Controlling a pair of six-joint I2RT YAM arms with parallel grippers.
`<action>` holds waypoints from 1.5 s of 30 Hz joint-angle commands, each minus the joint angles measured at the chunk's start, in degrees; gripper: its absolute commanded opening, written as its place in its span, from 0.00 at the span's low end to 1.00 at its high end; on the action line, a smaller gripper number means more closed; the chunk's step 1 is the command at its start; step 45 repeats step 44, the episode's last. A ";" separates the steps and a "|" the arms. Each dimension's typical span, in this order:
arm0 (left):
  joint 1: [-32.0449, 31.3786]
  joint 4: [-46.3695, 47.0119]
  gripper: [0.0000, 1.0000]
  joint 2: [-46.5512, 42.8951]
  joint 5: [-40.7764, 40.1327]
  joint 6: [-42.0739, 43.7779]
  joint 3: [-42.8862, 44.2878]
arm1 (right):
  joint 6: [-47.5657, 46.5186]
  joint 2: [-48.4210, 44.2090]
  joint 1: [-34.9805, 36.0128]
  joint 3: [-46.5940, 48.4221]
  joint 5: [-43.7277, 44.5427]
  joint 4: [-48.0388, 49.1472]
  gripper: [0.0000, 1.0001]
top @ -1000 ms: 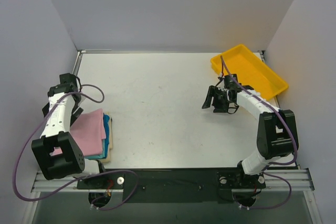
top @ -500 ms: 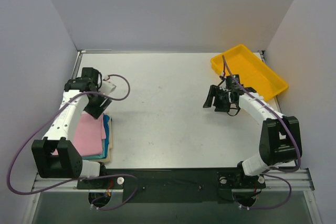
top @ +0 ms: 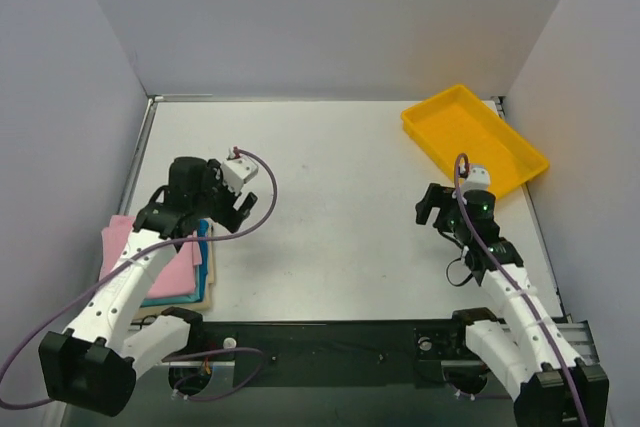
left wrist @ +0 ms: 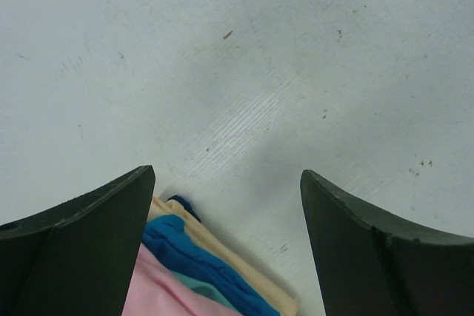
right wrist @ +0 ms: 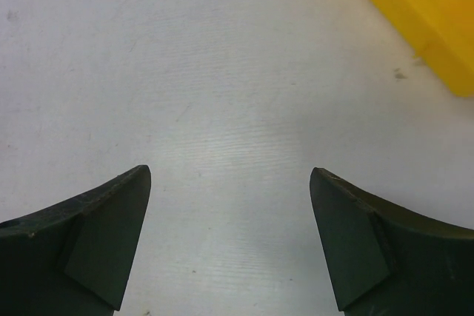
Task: Fold and stack the t-shirts
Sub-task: Put the neatly folded tshirt into the corner of the board with the left arm
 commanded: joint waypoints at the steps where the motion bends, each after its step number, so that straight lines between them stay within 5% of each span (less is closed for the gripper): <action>1: -5.17 19.68 0.90 -5.10 -10.54 -7.98 -8.61 | -2.92 -10.96 -0.85 -8.51 13.55 9.04 0.84; 4: -5.71 22.78 0.90 -7.31 -20.50 -13.52 -13.62 | -3.71 -16.52 -0.94 -15.53 19.96 13.60 0.84; 14: -4.83 27.89 0.91 -13.99 -18.33 -11.85 -26.19 | -4.41 -28.74 -0.85 -28.65 25.43 22.32 0.86; 25: -4.74 34.30 0.90 -17.77 -19.02 -15.28 -33.93 | -3.18 -26.46 -0.94 -28.92 25.17 22.41 0.86; 45: -3.77 36.93 0.88 -17.86 -19.38 -16.51 -35.16 | -1.95 -26.64 -1.12 -29.28 27.28 23.38 0.86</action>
